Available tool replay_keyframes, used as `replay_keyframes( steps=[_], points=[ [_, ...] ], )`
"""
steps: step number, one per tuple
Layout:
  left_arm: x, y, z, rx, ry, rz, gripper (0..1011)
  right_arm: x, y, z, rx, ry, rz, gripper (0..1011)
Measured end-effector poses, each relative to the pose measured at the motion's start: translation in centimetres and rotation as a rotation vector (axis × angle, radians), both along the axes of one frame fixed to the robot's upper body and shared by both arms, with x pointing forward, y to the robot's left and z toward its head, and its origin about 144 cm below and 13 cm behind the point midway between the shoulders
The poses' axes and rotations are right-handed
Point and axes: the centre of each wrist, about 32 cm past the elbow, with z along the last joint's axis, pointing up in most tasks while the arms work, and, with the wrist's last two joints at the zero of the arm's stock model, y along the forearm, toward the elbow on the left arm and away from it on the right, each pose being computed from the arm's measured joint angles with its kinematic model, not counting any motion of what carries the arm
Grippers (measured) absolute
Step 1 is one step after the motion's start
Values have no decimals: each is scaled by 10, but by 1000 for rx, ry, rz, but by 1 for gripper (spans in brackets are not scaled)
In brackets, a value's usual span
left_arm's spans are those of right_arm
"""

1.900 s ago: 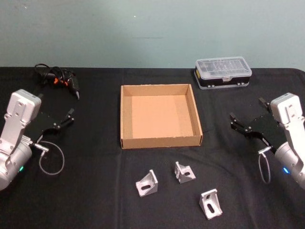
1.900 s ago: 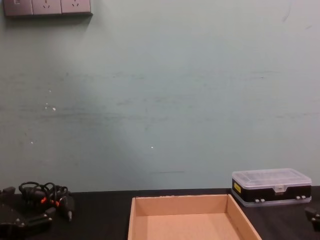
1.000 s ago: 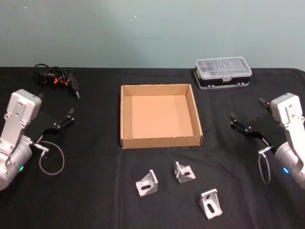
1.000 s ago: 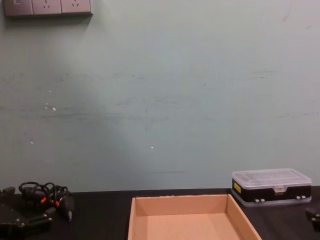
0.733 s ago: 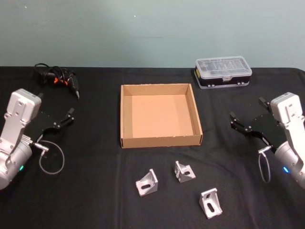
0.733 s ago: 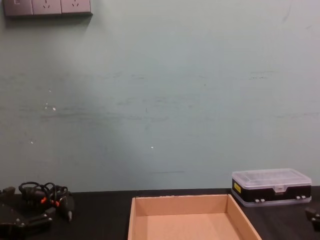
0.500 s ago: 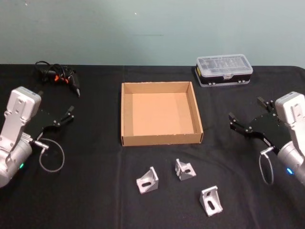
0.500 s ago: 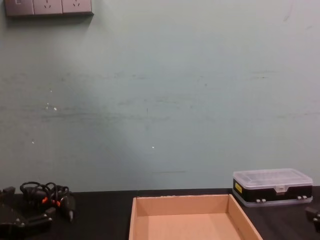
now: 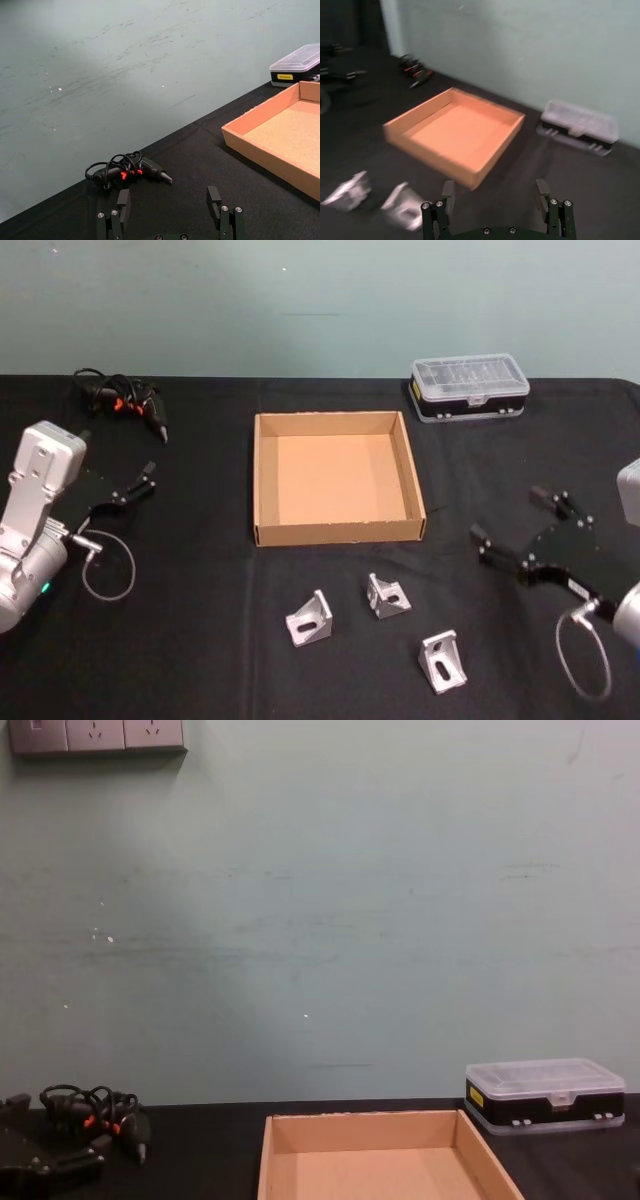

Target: Use one hand to pick up the angle iron from the table and place it into the box.

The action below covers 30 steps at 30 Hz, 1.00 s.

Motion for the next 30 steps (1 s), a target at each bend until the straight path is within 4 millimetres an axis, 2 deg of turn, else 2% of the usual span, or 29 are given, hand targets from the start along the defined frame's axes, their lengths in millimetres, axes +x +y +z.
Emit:
replay_keyframes(
  steps=[5, 10, 21, 30],
  points=[
    [0, 0, 0, 0, 0, 0, 1000, -26, 10, 24, -5, 185, 37, 1003],
    [0, 0, 0, 0, 0, 0, 1000, -36, 21, 41, -11, 316, 25, 1003],
    [0, 0, 0, 0, 0, 0, 1000, -33, 53, 59, -10, 546, -4, 1003],
    [0, 0, 0, 0, 0, 0, 1000, -27, 69, 57, -57, 584, -48, 1003]
  ],
)
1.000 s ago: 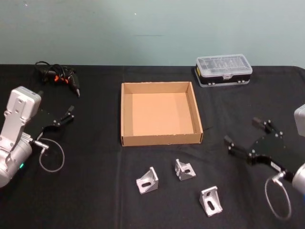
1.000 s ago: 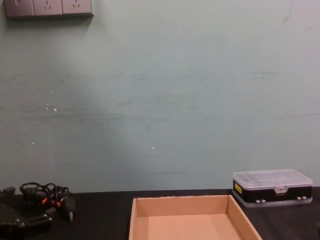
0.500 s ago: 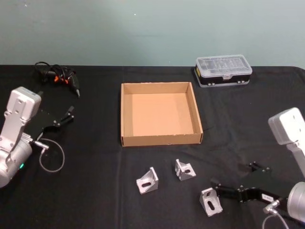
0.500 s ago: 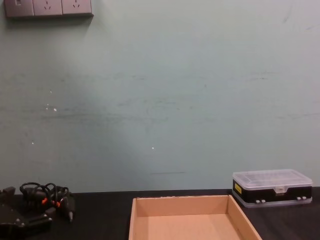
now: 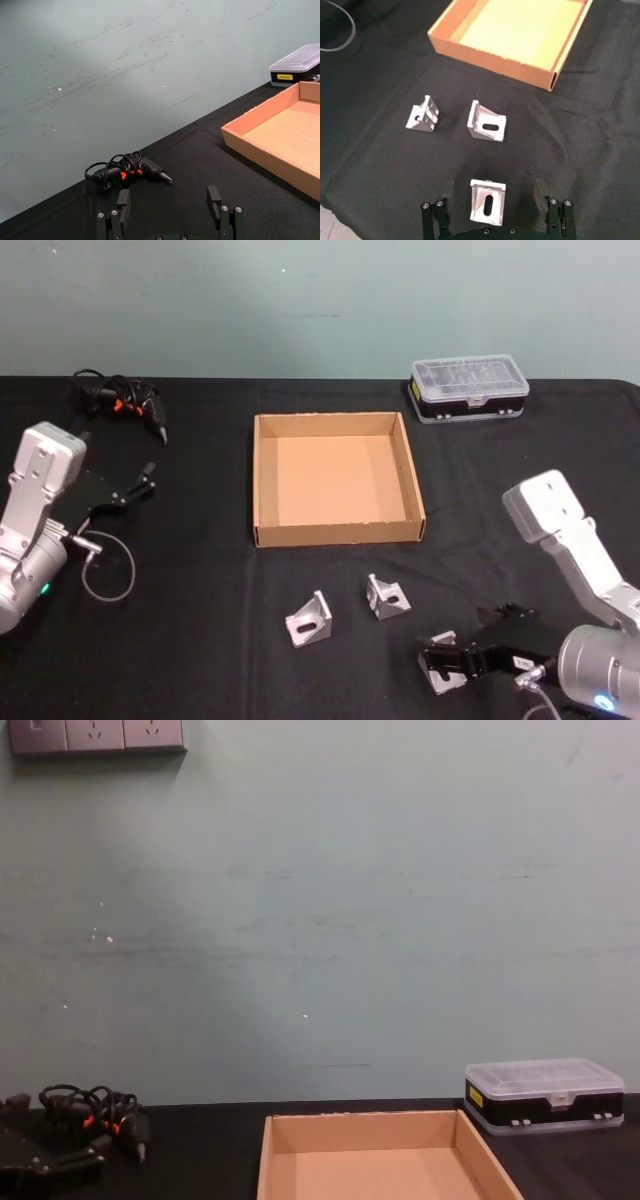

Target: Use one hand to pick up the angle iron from the table and place it into the box.

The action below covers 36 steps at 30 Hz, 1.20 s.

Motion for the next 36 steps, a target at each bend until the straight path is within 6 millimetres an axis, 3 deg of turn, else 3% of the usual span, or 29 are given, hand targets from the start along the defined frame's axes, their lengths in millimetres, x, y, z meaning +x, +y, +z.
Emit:
replay_keyframes(
  steps=[15, 36],
  points=[
    [0, 0, 0, 0, 0, 0, 1000, 11, 22, -12, -14, 45, -31, 1003],
    [0, 0, 0, 0, 0, 0, 1000, 13, 29, -17, -55, 31, -34, 1003]
  ],
)
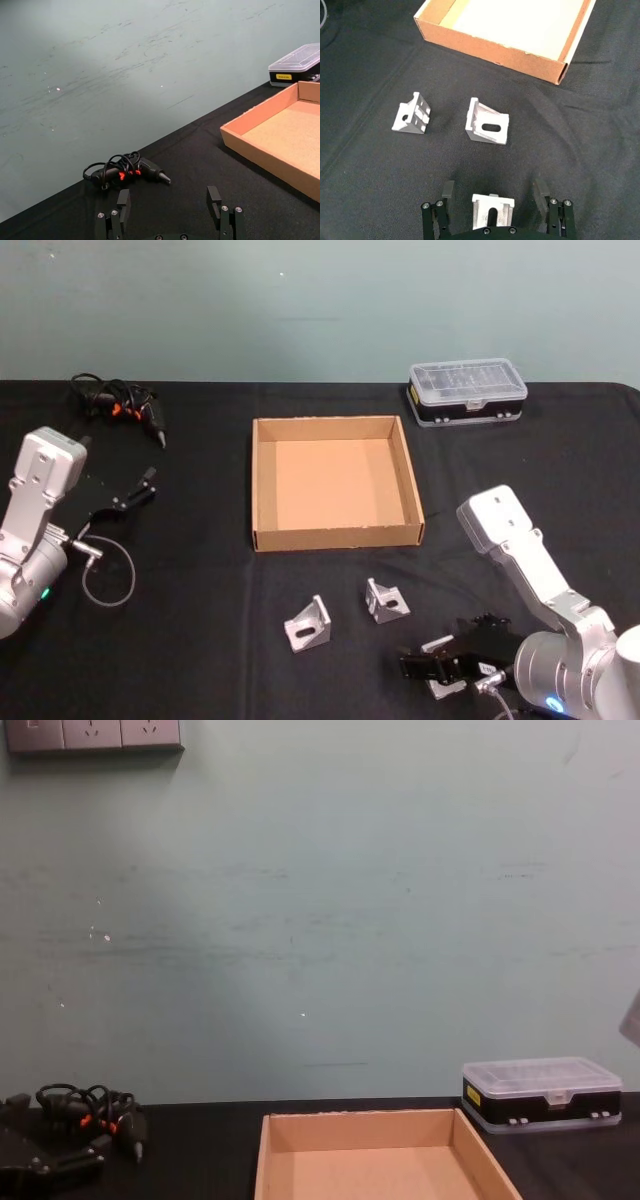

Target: Use one hand to pick up the angle iron from the table and place it into the box.

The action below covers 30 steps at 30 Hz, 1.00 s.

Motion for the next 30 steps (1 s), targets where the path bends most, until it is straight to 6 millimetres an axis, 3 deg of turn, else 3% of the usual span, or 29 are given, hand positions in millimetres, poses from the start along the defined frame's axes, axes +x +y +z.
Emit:
replay_keyframes(
  steps=[10, 17, 27, 30],
  points=[
    [0, 0, 0, 0, 0, 0, 1000, 0, 0, 0, 4, 0, 1, 970],
    [0, 0, 0, 0, 0, 0, 1000, 0, -1, 0, 6, 0, 1, 812],
    [0, 0, 0, 0, 0, 0, 1000, 0, -1, 1, 6, 0, 1, 483],
    [0, 0, 0, 0, 0, 0, 1000, 0, -1, 1, 6, 0, 1, 449]
  ],
)
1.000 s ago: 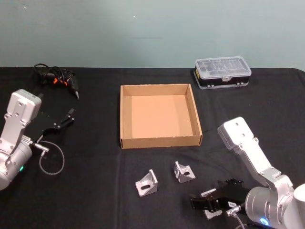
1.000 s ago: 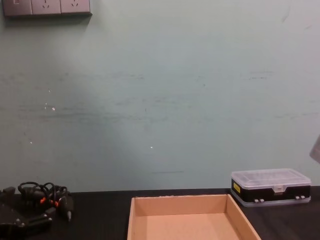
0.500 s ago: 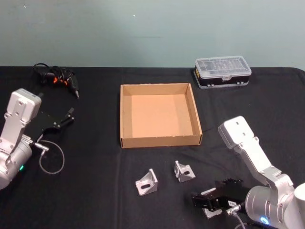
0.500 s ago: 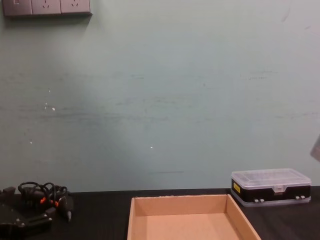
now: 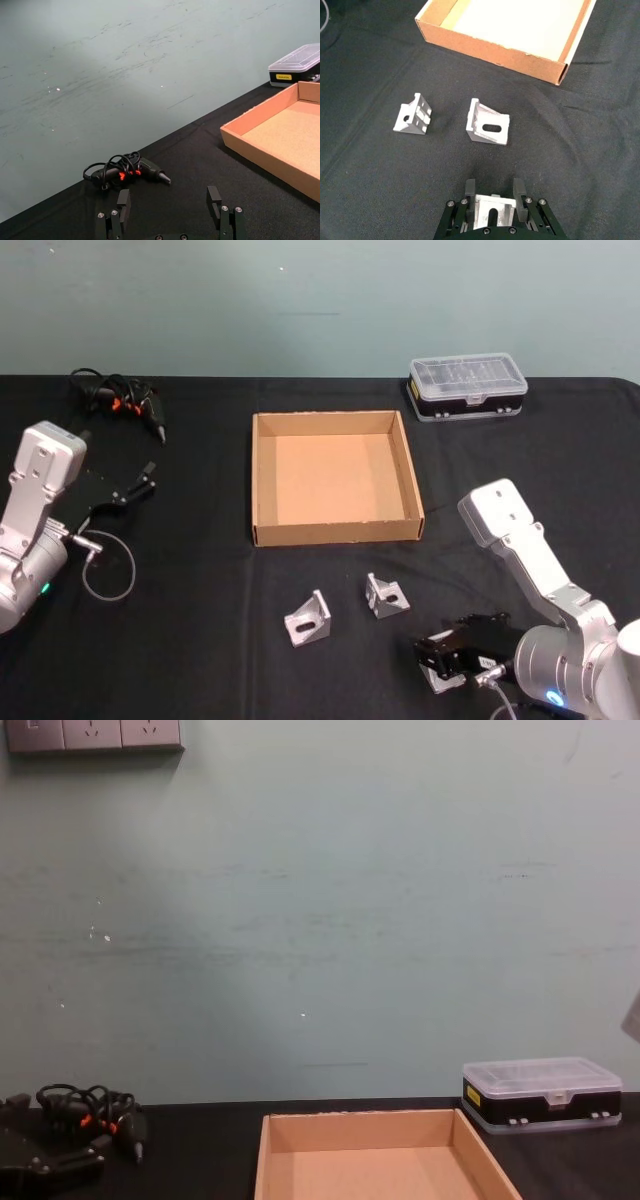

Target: Use one hand to pick up the angle iron from the table and place it into the box.

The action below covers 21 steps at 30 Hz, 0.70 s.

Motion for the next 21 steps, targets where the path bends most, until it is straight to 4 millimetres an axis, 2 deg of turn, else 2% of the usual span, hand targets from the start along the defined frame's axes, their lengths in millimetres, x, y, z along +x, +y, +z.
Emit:
replay_keyframes(
  steps=[13, 21],
  points=[
    [0, 0, 0, 0, 0, 0, 1000, 0, 0, 0, 0, -1, 0, 449],
    [0, 0, 0, 0, 0, 0, 1000, 2, -5, 17, 18, -97, -12, 449]
  ],
)
